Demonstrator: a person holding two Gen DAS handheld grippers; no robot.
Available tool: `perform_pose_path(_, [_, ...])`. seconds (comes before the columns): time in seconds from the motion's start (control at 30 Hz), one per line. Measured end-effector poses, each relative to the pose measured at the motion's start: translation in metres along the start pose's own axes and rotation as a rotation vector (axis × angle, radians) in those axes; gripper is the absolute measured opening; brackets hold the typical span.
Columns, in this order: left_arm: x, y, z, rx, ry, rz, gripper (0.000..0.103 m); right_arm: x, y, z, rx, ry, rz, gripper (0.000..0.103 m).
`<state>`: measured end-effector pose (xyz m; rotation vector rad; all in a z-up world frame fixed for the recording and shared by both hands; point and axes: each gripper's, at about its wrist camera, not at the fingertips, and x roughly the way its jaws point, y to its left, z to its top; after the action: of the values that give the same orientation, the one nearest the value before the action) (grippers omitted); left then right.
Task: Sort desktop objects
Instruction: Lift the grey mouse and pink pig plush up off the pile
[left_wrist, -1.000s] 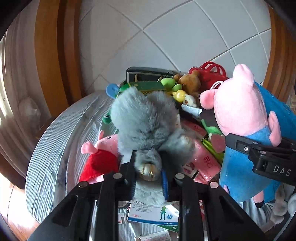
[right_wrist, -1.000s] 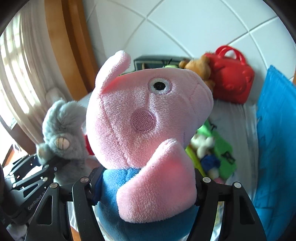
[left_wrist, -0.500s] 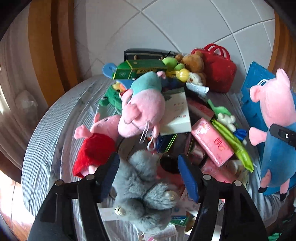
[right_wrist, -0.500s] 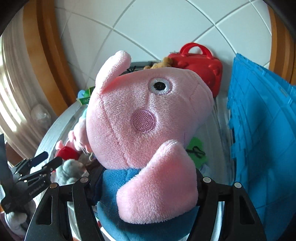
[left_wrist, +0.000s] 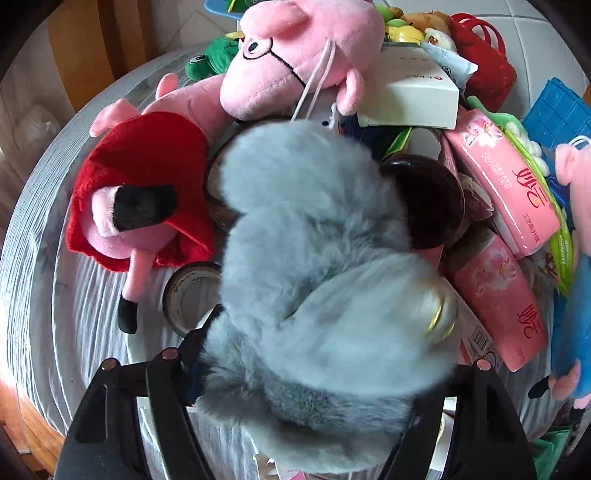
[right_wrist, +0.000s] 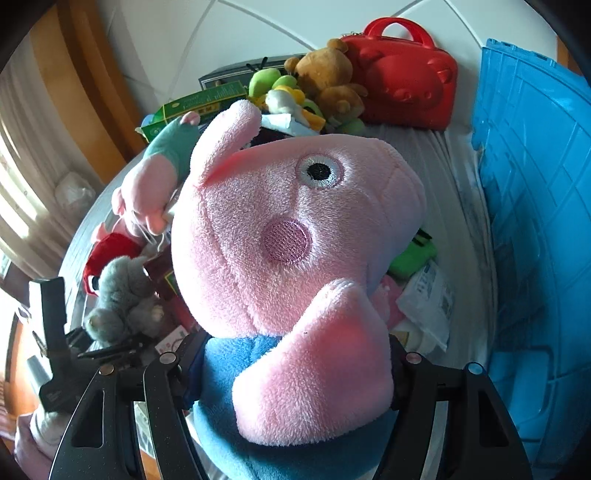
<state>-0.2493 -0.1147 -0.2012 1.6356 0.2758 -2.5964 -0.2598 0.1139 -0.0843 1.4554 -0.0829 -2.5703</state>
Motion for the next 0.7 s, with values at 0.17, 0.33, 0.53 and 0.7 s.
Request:
perform_pose_path(0.17, [-0.033, -0.006, 0.001, 0.048, -0.087, 0.010, 0.040, 0.005, 0.000, 0.001, -0.018, 0.001, -0.006, 0.071])
perform_pose_path(0.33, [-0.090, -0.018, 0.006, 0.080, -0.240, 0.027, 0.039, -0.018, 0.008, 0.016, -0.037, -0.082, 0.011, 0.070])
perform_pose_path(0.53, [-0.176, -0.055, 0.037, 0.166, -0.458, -0.028, 0.039, -0.076, 0.011, 0.041, -0.051, -0.234, 0.031, 0.070])
perform_pose_path(0.7, [-0.233, -0.112, 0.070, 0.260, -0.595, -0.112, 0.039, -0.143, -0.007, 0.066, -0.023, -0.348, -0.004, 0.070])
